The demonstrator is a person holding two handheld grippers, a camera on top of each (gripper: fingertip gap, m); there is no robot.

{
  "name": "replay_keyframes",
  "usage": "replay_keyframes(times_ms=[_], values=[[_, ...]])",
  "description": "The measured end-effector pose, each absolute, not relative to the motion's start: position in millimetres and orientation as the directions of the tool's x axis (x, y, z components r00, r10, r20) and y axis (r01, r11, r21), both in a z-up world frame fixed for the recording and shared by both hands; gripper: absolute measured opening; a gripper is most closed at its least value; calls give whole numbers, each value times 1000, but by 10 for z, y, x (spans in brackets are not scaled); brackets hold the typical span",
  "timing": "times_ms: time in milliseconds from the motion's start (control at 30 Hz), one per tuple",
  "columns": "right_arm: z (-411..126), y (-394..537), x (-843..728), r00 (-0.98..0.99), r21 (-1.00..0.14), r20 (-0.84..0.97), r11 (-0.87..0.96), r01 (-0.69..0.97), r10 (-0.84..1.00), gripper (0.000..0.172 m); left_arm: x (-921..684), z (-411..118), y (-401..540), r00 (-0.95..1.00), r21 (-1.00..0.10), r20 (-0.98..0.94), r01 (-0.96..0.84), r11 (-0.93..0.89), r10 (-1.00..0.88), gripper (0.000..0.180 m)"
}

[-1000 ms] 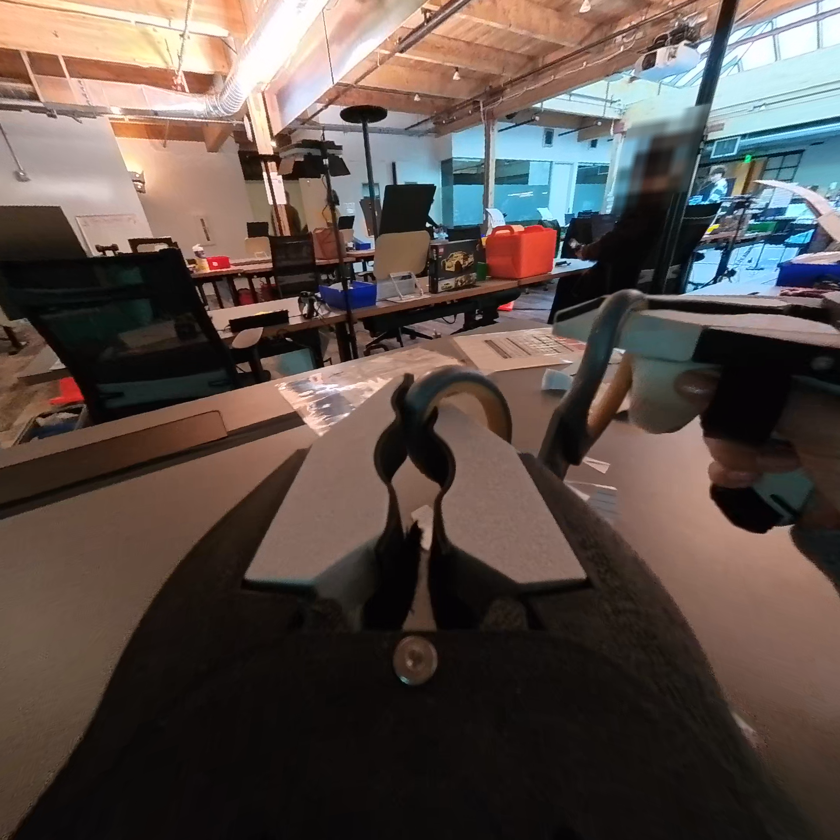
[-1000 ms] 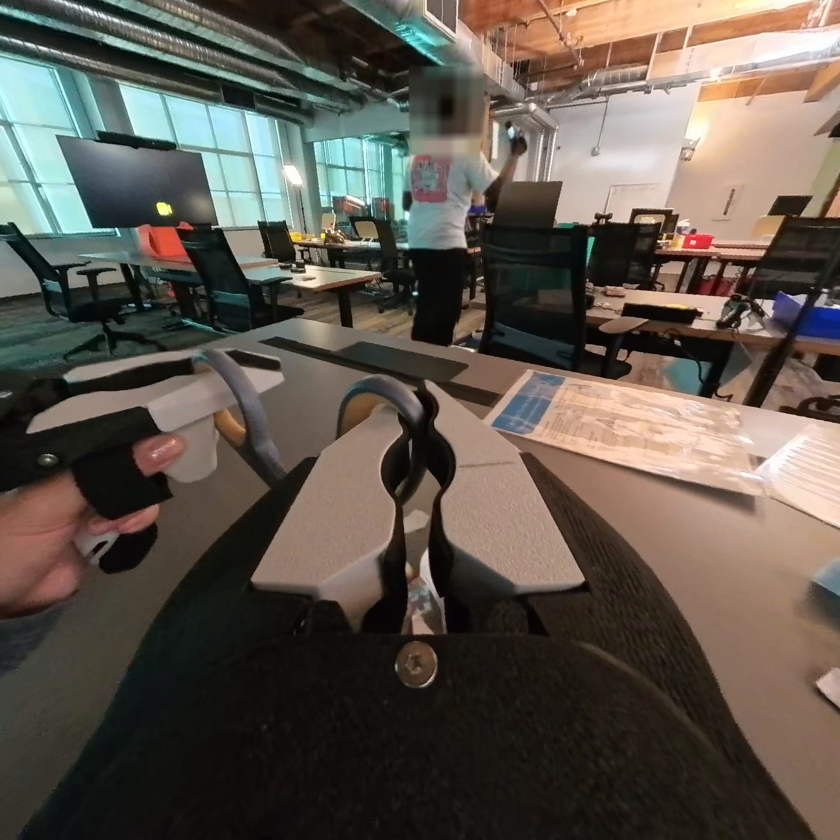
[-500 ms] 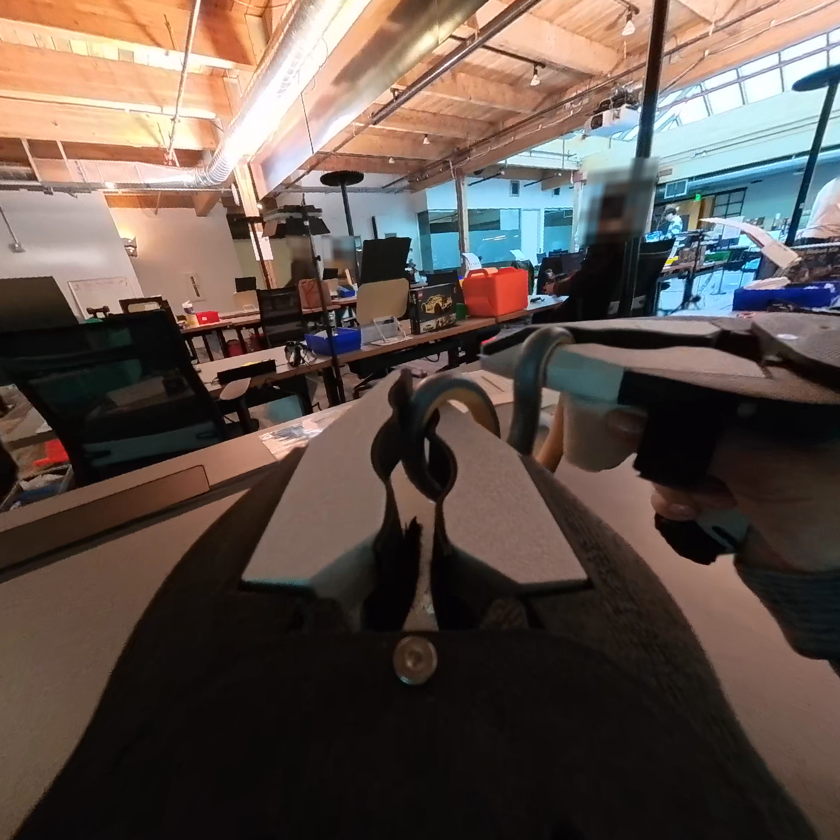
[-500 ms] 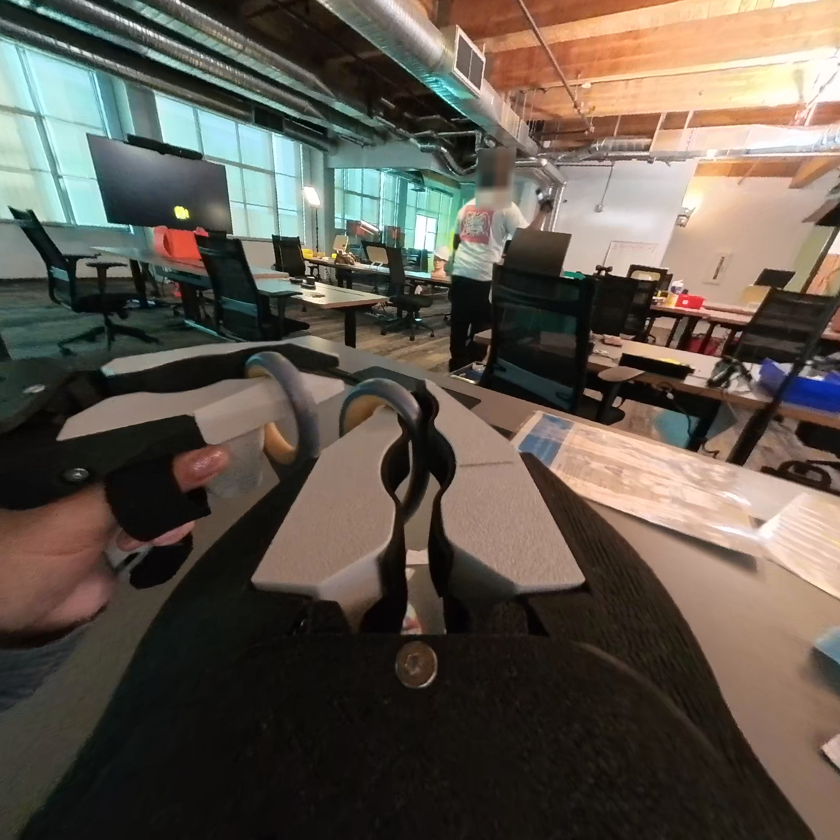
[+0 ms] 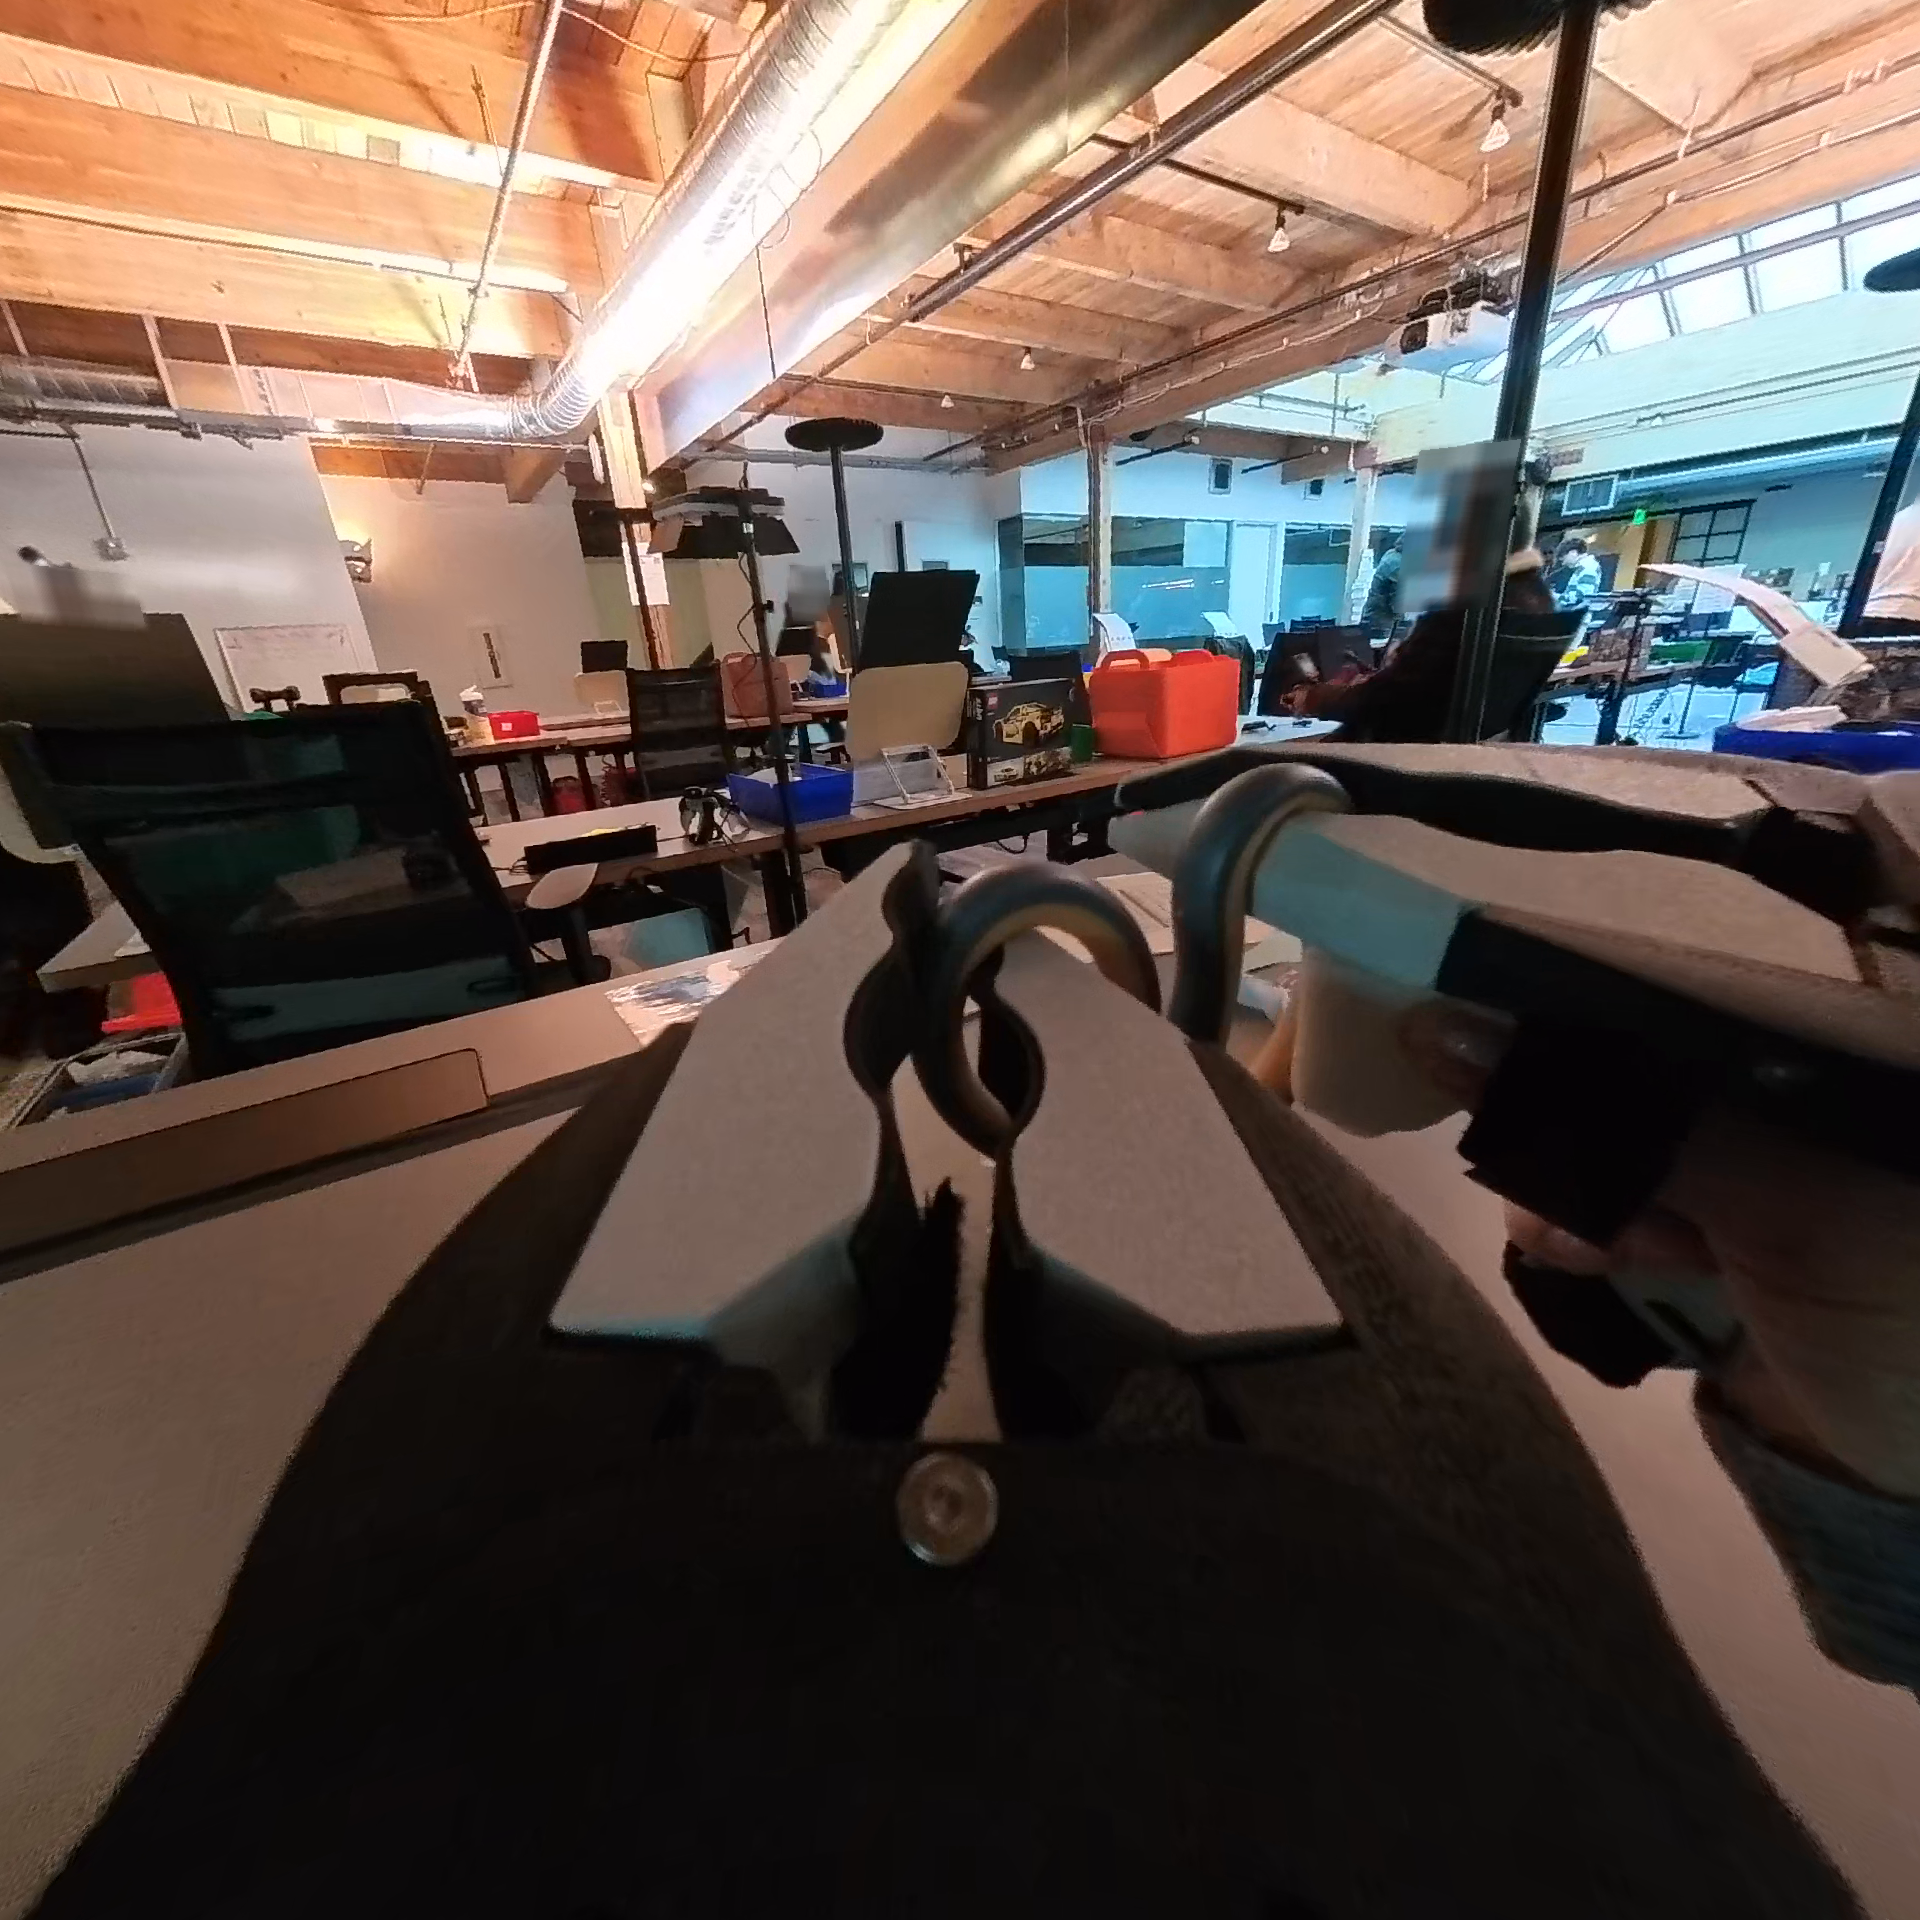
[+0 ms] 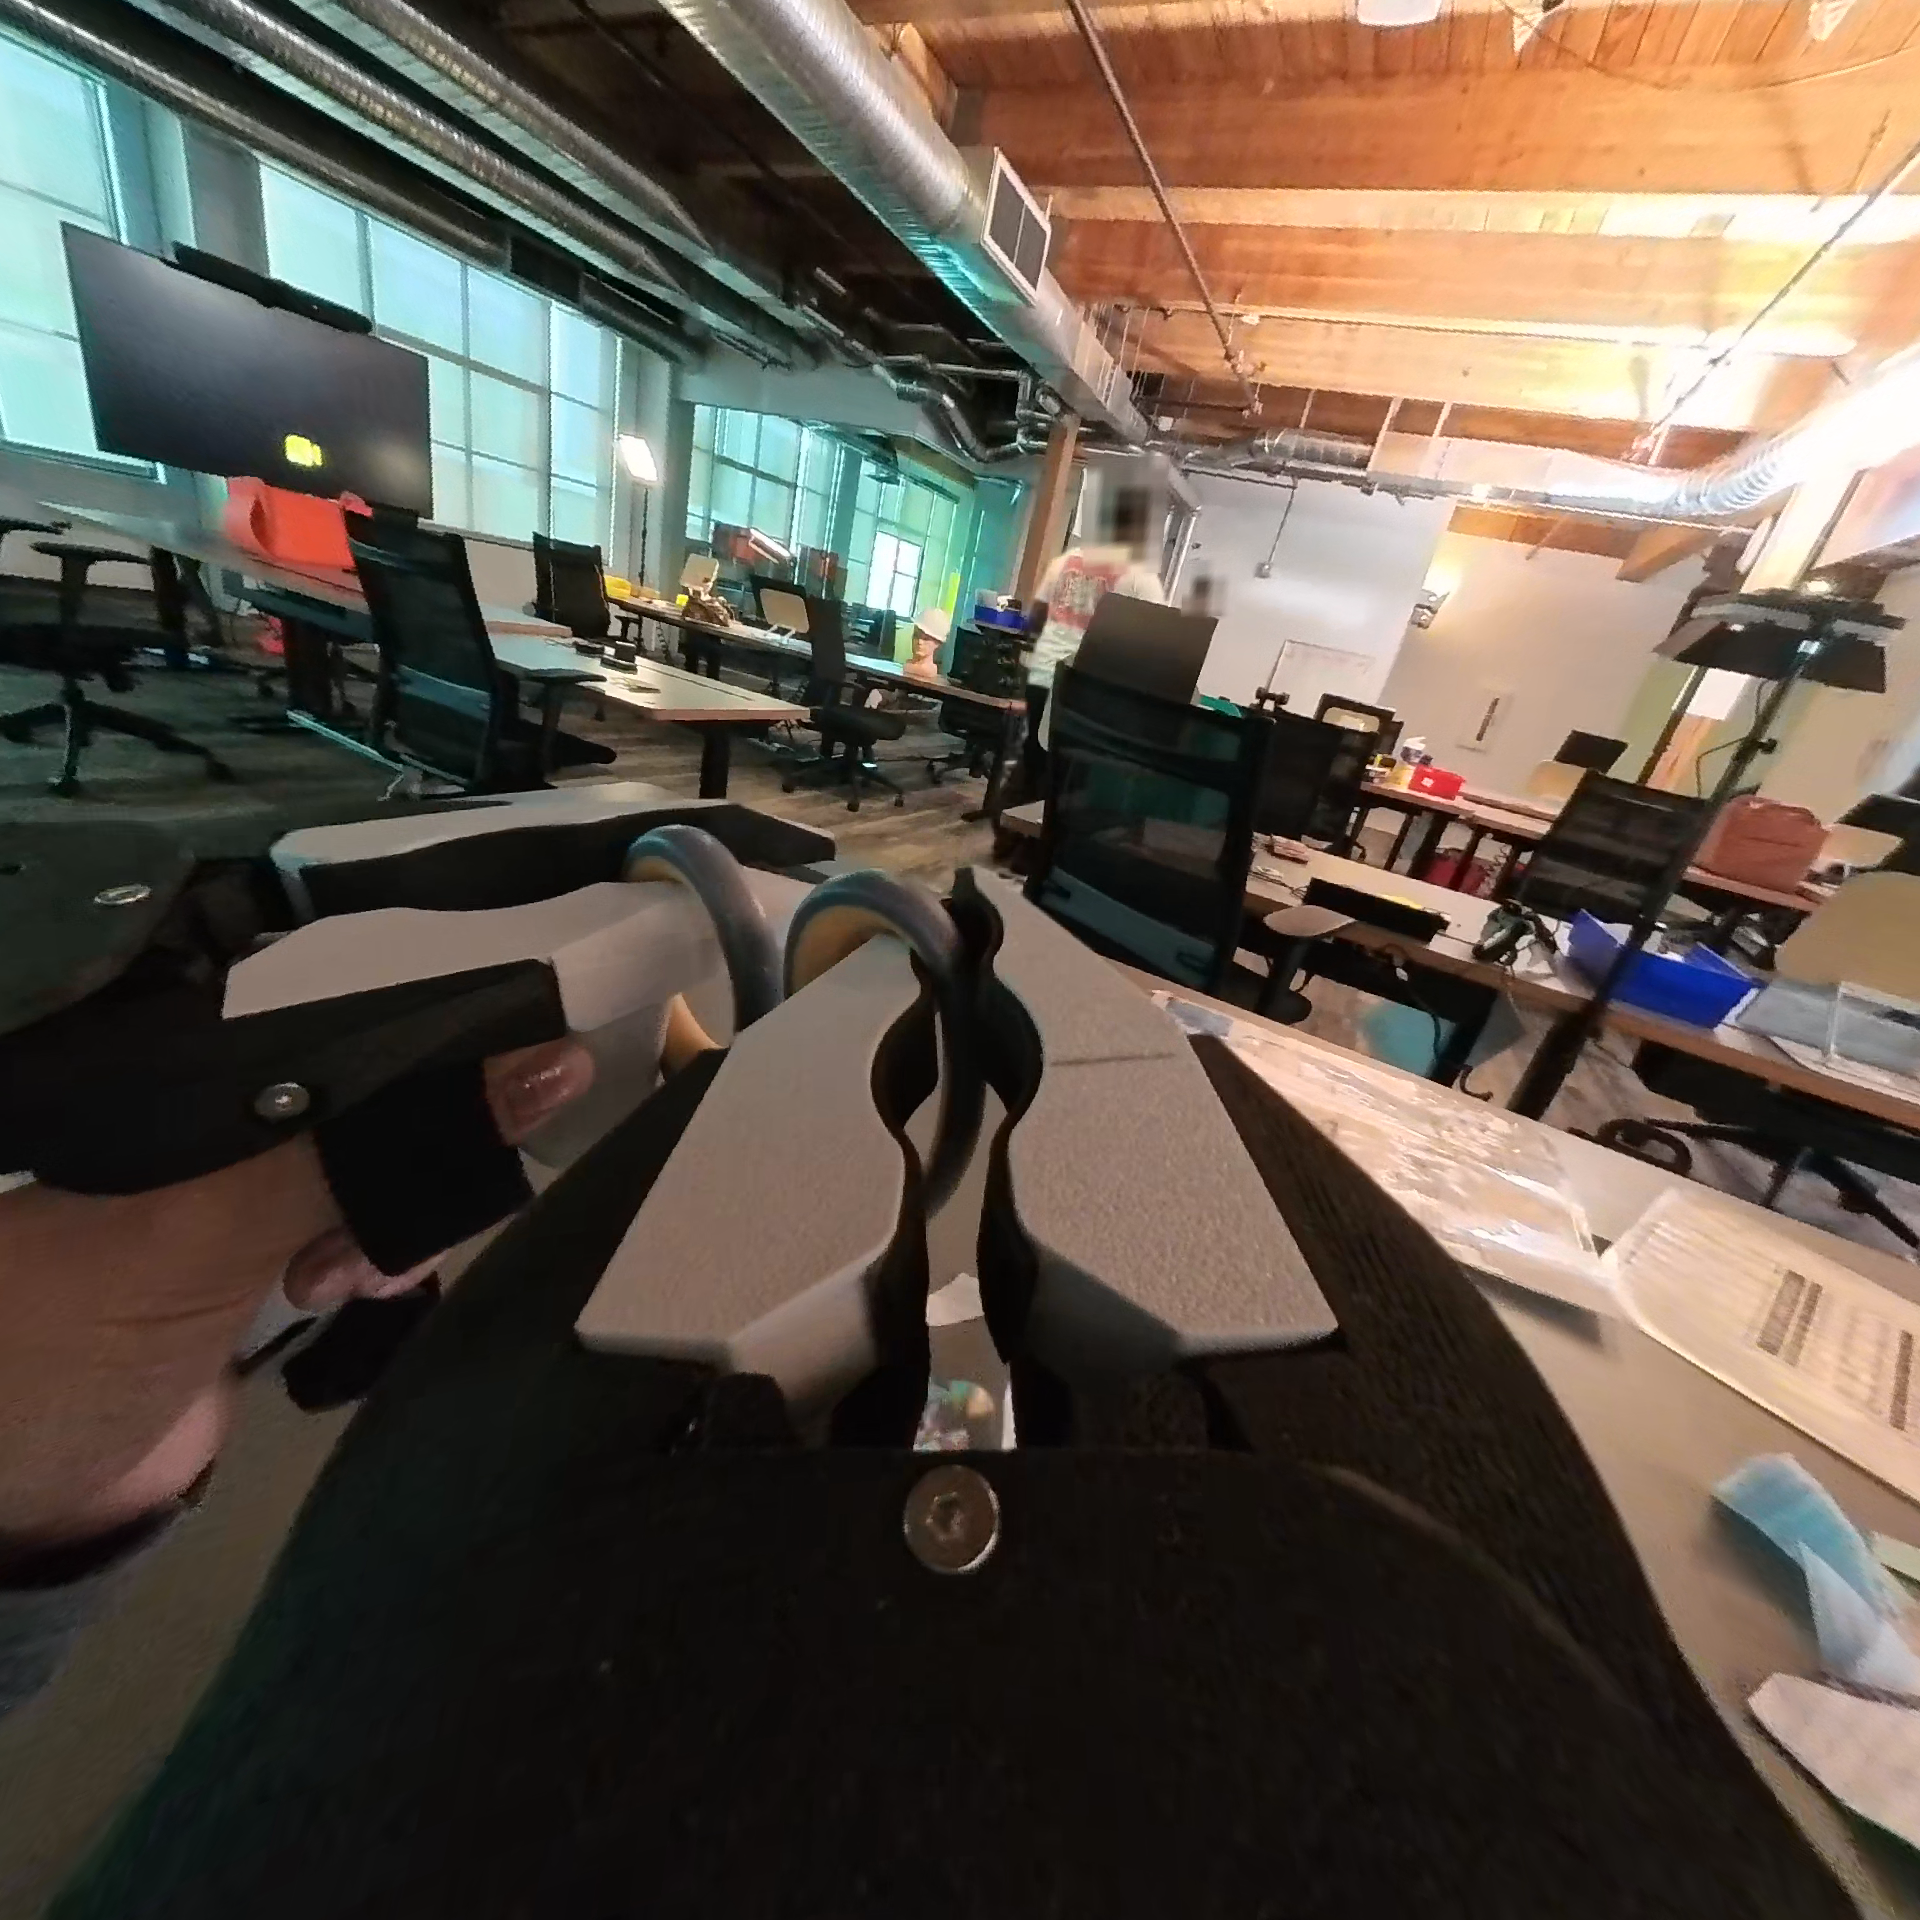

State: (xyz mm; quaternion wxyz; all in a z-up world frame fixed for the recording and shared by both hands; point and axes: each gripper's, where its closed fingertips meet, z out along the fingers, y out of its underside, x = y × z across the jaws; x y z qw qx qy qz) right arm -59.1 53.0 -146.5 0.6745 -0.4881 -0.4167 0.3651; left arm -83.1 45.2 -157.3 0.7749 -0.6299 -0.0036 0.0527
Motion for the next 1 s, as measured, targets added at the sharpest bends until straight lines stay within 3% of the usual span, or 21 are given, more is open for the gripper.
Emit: replay_keyframes(times_ms=[167, 300, 400, 700, 1000], values=[[-1469, 571, -563, 388, -966, 178, 236, -107, 904, 0, -795, -1594, 483, 994, -978, -58, -74, 194, 87, 1], [-1498, 567, -534, 351, -968, 165, 219, -122, 922, 0, -769, -1564, 460, 983, -964, -157, -174, 200, 97, 0], [-1487, 691, -413, 430, -962, 186, 253, -105, 884, 0, -784, -1565, 446, 966, -949, -211, -239, 207, 150, 0], [-1515, 1042, -168, 482, -975, 83, 172, -143, 872, 0, -1146, -1543, 347, 982, -962, -41, -89, 259, 184, 0], [-1613, 1281, -243, 579, -973, 140, 220, -70, 803, 0, -1223, -1621, 537, 950, -947, -120, -196, 253, 290, 0]])
